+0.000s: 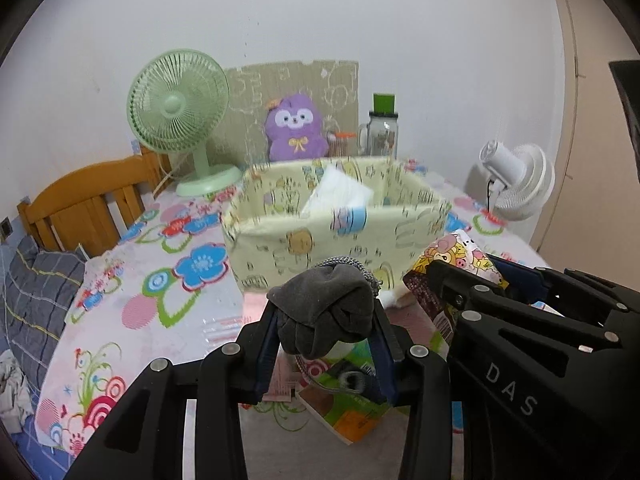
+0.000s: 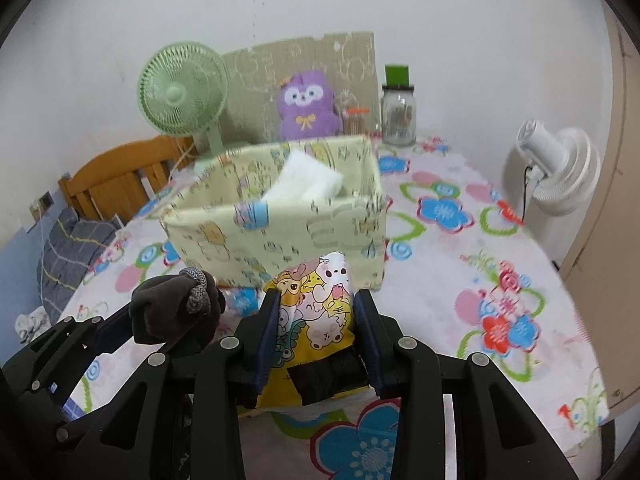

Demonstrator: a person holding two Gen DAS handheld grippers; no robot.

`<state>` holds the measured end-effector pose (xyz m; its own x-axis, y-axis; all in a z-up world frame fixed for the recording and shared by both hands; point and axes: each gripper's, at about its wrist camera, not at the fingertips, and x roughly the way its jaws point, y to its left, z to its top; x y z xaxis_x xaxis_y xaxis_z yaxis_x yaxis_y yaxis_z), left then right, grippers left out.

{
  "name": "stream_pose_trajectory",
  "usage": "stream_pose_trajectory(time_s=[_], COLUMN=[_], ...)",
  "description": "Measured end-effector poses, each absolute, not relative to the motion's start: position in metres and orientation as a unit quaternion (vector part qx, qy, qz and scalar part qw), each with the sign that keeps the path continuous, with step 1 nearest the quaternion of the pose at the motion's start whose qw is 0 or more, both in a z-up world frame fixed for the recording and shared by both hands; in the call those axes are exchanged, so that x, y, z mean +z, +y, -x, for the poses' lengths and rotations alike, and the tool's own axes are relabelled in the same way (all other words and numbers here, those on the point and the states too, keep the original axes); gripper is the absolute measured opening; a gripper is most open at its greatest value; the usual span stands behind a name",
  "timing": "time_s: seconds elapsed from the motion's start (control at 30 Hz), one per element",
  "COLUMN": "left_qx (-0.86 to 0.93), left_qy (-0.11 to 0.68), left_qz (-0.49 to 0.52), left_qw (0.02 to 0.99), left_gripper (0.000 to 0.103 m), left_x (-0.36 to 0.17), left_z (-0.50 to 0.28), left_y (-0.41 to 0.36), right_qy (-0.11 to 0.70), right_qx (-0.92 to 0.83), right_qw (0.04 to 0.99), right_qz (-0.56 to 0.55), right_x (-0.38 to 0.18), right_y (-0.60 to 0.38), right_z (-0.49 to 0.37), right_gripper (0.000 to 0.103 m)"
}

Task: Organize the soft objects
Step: 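Grasp the grey cloth with the left gripper while the right grasps the cartoon snack bag, then carry the grey cloth and snack bag over the fabric box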

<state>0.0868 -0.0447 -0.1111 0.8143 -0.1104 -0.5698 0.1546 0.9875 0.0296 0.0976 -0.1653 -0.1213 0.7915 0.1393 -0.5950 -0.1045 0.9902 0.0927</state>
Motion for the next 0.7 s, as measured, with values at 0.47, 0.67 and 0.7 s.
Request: stream_pose_trajectory(time_s=[0.47, 0.67, 0.7], left_qx=[-0.072, -0.069, -0.069], left_qy=[0.251, 0.234, 0.232], left_qz=[-0.020, -0.024, -0.023], left_qw=[0.965, 0.970, 0.970], left_gripper=[0.042, 0.042, 0.042], left_x=[-0.048, -0.028, -0.026], left_z=[-0.065, -0.061, -0.061], left_y=[-0.039, -0.039, -0.039], right_qy=[0.255, 0.235, 0.233], right_qx=[0.060, 0.061, 0.061], right_qw=[0.965, 0.970, 0.970], right_qz=[-0.021, -0.023, -0.023], right_x=[-0.054, -0.032, -0.029], right_y=[-0.160, -0.158, -0.158], right_z=[-0.065, -0.058, -0.058], right_gripper=[0.041, 0.041, 0.041])
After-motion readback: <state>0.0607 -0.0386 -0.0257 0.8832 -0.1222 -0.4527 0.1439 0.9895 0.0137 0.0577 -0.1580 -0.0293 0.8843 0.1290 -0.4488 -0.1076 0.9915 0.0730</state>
